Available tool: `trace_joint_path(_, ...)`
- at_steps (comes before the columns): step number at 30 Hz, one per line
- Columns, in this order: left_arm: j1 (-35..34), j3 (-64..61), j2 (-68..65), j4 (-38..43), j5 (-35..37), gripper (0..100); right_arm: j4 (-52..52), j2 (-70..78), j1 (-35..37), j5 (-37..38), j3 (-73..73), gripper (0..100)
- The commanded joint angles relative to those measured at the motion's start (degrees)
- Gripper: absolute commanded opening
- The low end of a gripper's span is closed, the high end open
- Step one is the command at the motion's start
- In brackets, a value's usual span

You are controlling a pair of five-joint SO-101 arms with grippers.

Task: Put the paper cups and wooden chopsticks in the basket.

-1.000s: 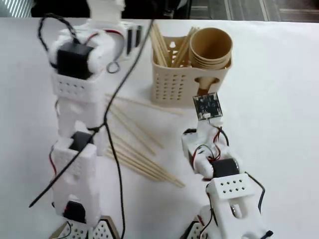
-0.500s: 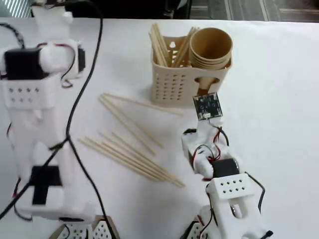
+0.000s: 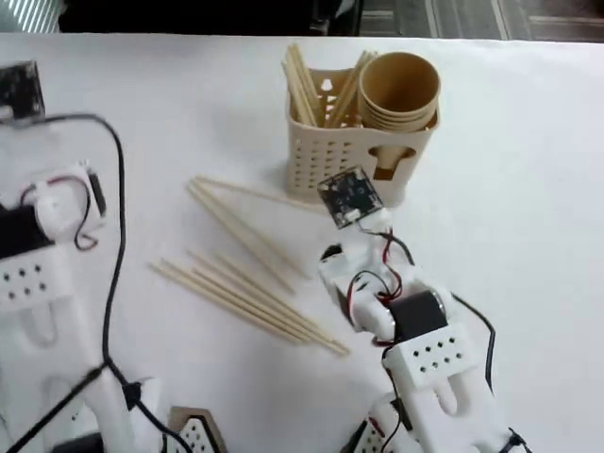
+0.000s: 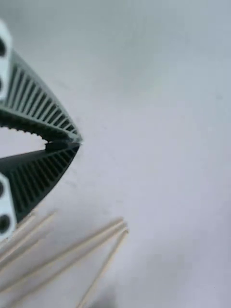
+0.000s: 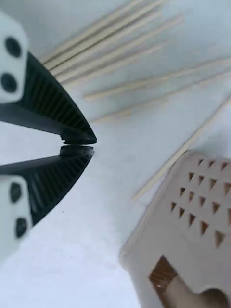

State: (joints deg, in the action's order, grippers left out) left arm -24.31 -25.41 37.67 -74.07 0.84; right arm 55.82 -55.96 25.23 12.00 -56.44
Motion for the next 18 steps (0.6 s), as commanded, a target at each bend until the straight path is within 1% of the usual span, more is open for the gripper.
trace_joint_path(1,-1.5,-16.4,10.6,9.6,-0.4,2,3.0,2.0,4.6,2.5,8.4,2.1)
trace_joint_path(5,-1.3,-29.8,18.2,16.9,0.7,2,6.2,12.0,9.1,2.5,17.4,2.1)
trace_joint_path(7,-1.5,-33.6,21.0,19.3,1.8,2,6.7,18.3,10.9,2.8,21.7,2.1)
trace_joint_path(10,-1.5,-36.1,24.1,20.0,2.0,2,6.5,27.7,13.2,3.0,27.4,2.8)
trace_joint_path(15,-1.5,-38.4,26.9,20.0,2.0,2,6.5,43.0,15.3,3.0,36.8,14.9)
trace_joint_path(18,-1.5,-38.7,27.4,20.0,2.0,2,6.4,51.6,16.2,4.5,42.4,18.7)
